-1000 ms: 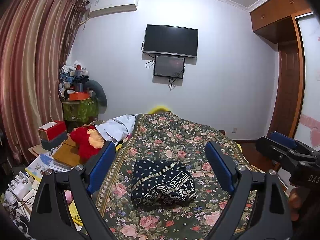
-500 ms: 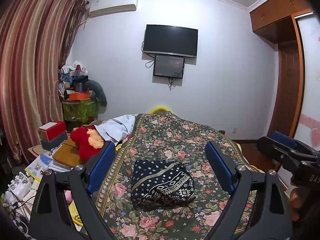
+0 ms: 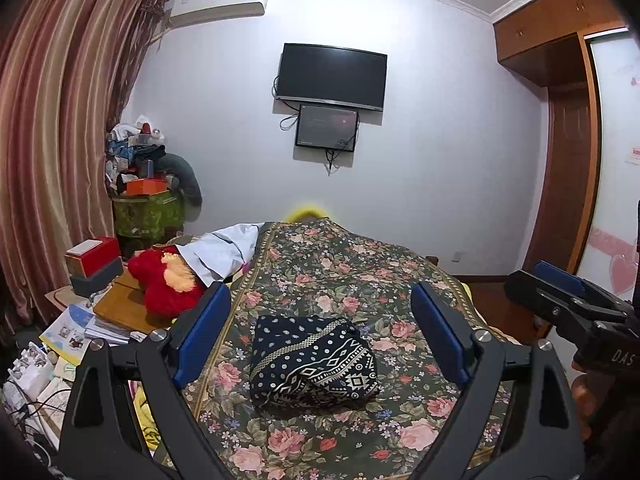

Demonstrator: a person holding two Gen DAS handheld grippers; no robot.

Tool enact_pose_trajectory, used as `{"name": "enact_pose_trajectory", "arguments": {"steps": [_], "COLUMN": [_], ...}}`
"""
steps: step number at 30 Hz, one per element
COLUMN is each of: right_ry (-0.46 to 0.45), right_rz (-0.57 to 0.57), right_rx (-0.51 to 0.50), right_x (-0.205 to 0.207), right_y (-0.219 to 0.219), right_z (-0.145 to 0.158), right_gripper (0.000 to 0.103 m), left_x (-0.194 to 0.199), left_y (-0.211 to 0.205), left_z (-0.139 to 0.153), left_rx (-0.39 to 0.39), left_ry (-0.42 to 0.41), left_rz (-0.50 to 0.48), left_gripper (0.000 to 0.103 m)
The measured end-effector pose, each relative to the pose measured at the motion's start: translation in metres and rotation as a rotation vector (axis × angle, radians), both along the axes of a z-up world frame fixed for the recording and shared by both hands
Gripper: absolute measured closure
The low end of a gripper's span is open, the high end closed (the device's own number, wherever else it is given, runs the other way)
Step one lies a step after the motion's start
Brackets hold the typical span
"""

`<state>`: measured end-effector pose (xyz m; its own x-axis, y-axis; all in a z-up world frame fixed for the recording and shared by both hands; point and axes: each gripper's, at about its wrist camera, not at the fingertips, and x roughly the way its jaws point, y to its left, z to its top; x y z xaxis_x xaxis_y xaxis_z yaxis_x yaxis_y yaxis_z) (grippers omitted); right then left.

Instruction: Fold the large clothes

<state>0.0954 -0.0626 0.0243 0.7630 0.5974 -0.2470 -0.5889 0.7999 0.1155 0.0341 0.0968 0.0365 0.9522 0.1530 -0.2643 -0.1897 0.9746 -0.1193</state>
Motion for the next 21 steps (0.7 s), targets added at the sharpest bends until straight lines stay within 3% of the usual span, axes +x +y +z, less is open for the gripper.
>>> {"name": "enact_pose_trajectory", "arguments": {"steps": [21], "right_ry": [0.006], "right_rz": [-0.011], "right_rx": [0.003], "right_x": [-0.0034], "right_y": [0.0025], "right_z": [-0.0018], "right_gripper": [0.008], "left_x": [-0.0006], "left_y": [-0.0057], "left_z": [0.0009], "left_rx": [-0.005], "left_ry": [0.000], "left_rz": [-0.006], "left_gripper": [0.011]}}
